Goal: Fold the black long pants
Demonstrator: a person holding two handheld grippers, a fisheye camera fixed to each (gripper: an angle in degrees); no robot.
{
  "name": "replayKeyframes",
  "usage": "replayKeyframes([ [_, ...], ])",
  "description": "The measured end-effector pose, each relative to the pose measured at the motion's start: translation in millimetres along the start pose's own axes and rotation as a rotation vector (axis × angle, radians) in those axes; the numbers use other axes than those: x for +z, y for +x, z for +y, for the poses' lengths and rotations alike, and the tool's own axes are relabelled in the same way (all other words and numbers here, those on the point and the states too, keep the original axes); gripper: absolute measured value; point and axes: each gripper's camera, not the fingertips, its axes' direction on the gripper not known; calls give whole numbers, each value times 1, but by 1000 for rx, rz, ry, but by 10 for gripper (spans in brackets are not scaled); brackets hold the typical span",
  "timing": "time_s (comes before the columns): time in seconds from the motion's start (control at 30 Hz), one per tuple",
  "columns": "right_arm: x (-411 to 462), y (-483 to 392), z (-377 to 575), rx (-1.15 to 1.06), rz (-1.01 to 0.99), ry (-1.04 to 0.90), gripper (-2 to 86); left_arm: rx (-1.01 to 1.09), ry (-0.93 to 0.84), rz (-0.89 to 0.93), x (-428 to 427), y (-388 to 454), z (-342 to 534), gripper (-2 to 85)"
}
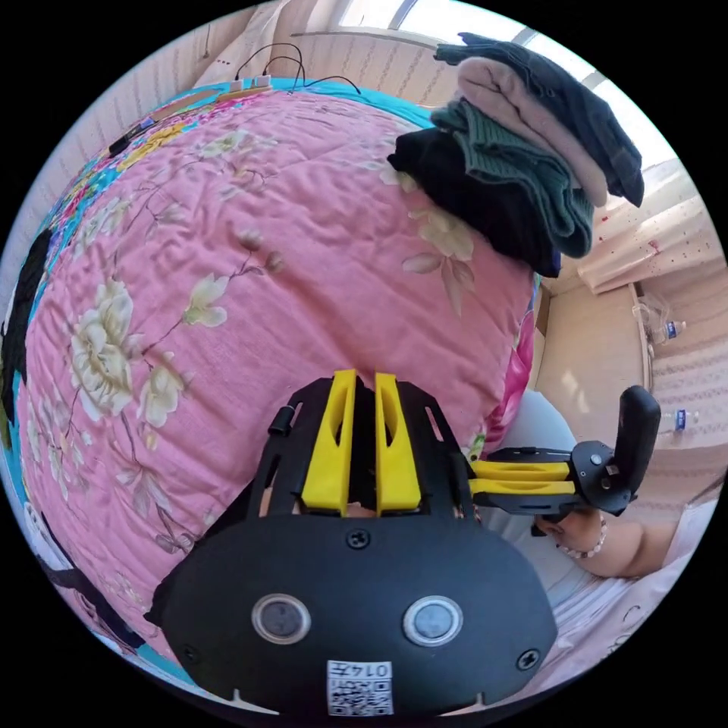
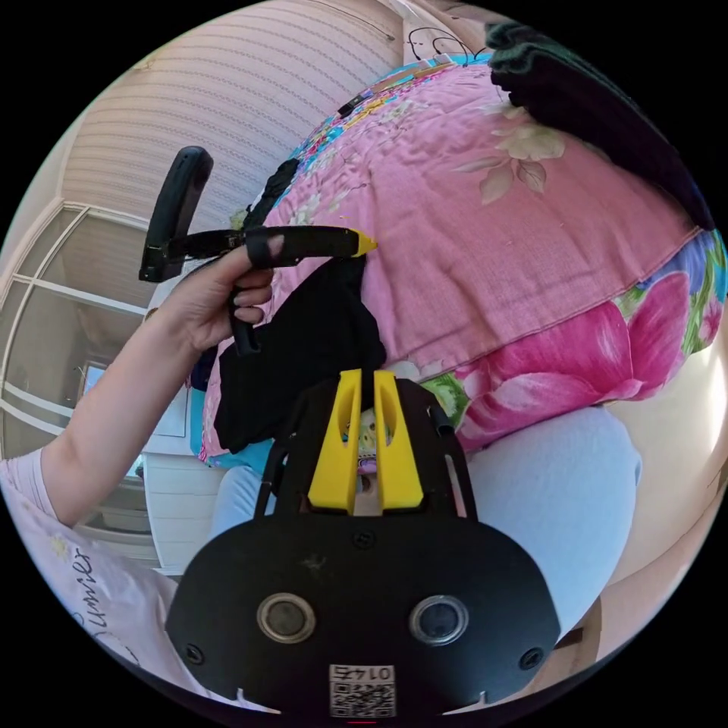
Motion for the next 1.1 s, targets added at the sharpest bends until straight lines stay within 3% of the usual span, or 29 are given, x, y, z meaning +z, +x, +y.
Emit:
replayKeyframes([
  [0.23,-6,-10,17,-138,-76,6,13,-72,130,28,-37,-18,4,-1],
  [0.53,-24,-65,46,-408,-304,85,12,-192,402,99,-132,-68,82,-6],
  [0.8,62,-229,63,-785,-475,-132,25,-416,524,-70,-231,-154,236,-6],
  [0.97,157,-293,100,-859,-410,-393,55,-674,494,-209,-229,-200,330,-9],
  [1.1,176,-287,125,-829,-386,-442,59,-803,531,-139,-211,-208,388,-9],
])
